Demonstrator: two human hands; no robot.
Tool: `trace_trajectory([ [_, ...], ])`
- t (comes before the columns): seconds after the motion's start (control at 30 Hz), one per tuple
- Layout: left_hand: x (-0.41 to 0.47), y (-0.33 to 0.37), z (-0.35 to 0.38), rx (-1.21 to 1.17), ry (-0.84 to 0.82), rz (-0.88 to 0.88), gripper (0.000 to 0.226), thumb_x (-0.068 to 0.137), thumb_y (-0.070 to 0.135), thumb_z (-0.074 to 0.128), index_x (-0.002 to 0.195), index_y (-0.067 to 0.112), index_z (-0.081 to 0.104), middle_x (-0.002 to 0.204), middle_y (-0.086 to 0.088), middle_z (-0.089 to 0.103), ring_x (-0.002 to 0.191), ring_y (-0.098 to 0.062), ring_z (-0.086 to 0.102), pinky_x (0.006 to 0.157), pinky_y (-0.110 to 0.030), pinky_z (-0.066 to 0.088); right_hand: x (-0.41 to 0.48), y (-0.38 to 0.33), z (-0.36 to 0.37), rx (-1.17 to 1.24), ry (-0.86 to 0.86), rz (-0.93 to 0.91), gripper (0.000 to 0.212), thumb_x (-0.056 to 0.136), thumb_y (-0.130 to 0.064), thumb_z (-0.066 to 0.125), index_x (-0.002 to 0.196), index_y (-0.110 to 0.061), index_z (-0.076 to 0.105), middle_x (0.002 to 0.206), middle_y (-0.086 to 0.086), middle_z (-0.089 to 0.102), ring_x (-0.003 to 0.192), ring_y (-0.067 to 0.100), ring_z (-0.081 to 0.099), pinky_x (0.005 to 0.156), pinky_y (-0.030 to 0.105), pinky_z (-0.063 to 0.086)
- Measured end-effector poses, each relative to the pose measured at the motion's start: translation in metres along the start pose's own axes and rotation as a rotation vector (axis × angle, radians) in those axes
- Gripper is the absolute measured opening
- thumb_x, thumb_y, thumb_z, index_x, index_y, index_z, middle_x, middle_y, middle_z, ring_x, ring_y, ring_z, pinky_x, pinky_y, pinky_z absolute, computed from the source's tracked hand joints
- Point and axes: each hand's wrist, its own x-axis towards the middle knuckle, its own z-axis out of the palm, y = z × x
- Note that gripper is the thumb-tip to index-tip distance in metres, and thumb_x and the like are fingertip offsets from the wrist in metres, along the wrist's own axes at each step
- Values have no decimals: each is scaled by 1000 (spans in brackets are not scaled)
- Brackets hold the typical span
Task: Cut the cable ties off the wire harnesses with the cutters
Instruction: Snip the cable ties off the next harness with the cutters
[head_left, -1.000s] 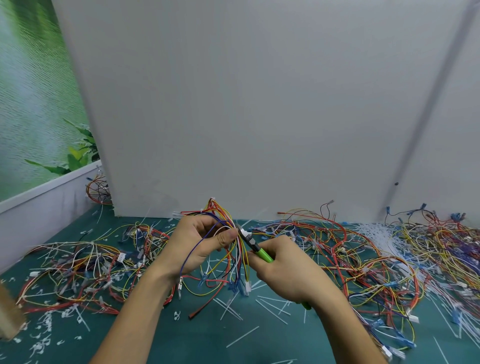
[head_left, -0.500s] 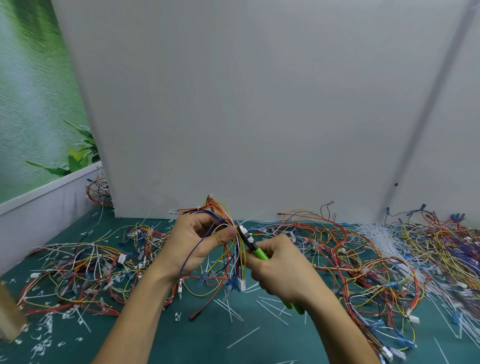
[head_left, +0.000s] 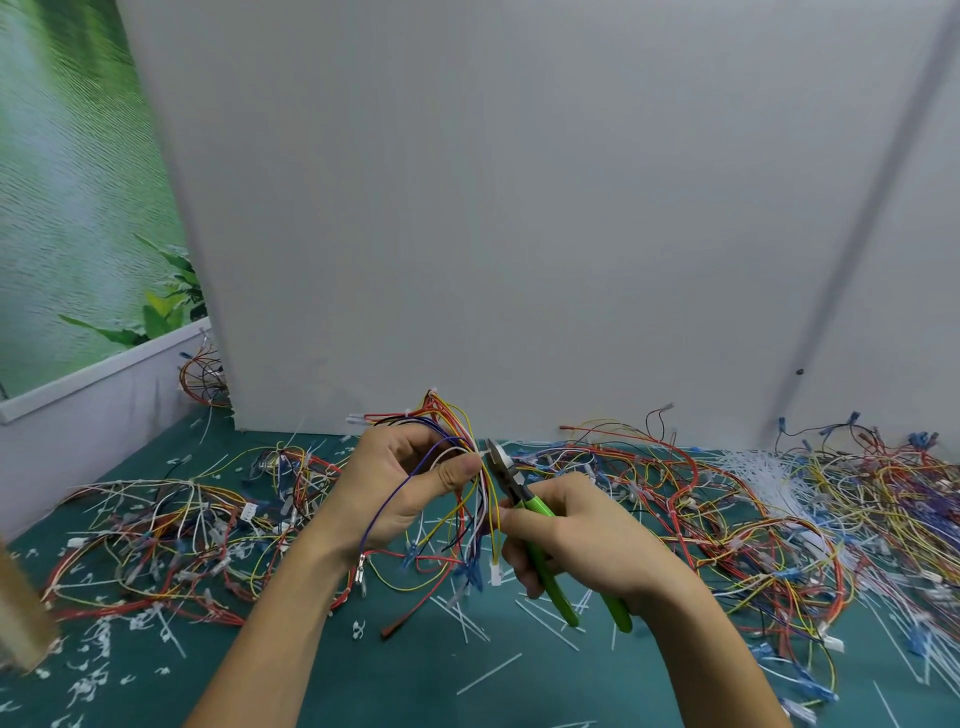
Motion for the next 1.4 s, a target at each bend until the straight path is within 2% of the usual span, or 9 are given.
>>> trace_trajectory([
  [0.17,0,1,3,-10,-15,-4,4,77,27,77,74,30,77,68,5,70,64,-2,62,63,-15,50,1,-1,3,-130,42,-7,32,101,-22,58,70,-11,59,60,4,62,52,18,55,56,30,54],
  [0.5,0,0,1,38,-14,45,6,81,24,78,75,26,76,71,3,70,66,-4,63,64,-16,50,11,12,13,-320,246,-90,43,99,-37,61,74,-3,53,61,5,40,56,19,30,54,32,29],
  [0.57,0,-2,1,39,-6,61,7,82,25,80,78,21,75,73,2,70,67,-5,63,66,-17,51,15,14,15,-208,248,-73,42,98,-36,65,67,-11,54,58,2,40,54,19,30,52,31,28],
  [0.67,-1,-4,1,61,15,106,12,82,29,80,84,18,75,79,-1,73,72,-8,66,70,-21,54,21,19,8,242,197,12,33,96,-28,72,67,-20,60,52,-2,38,44,15,29,46,24,27],
  [0.8,1,-4,3,-37,58,77,24,79,42,79,82,19,73,71,-1,69,63,-12,61,64,-21,51,24,18,-7,644,169,16,7,94,-13,70,93,-8,74,56,-3,29,45,12,26,45,22,29],
  [0.9,2,-3,3,-329,94,13,32,79,43,81,80,12,71,68,-7,66,58,-21,57,57,-24,50,23,20,-17,770,208,-11,21,94,-13,69,111,-1,70,60,-2,36,48,15,39,49,28,42],
  [1.0,4,2,2,-537,105,-84,20,86,26,70,78,7,68,66,-5,66,55,-15,60,53,-22,50,21,22,-20,513,299,-41,19,93,-16,74,106,-2,72,67,2,55,59,19,56,62,33,54],
  [1.17,7,6,4,-984,-28,-327,17,94,28,58,84,16,63,74,1,63,59,-13,60,56,-26,53,22,21,-5,220,356,-117,12,88,-16,82,96,-13,74,72,0,69,66,13,64,69,27,57],
  [1.4,7,9,11,-1170,-329,-345,17,85,27,79,85,15,66,76,4,56,60,-10,49,58,-24,42,22,19,10,14,397,-165,24,80,-31,89,97,-28,73,93,-23,71,76,-3,66,68,10,49],
])
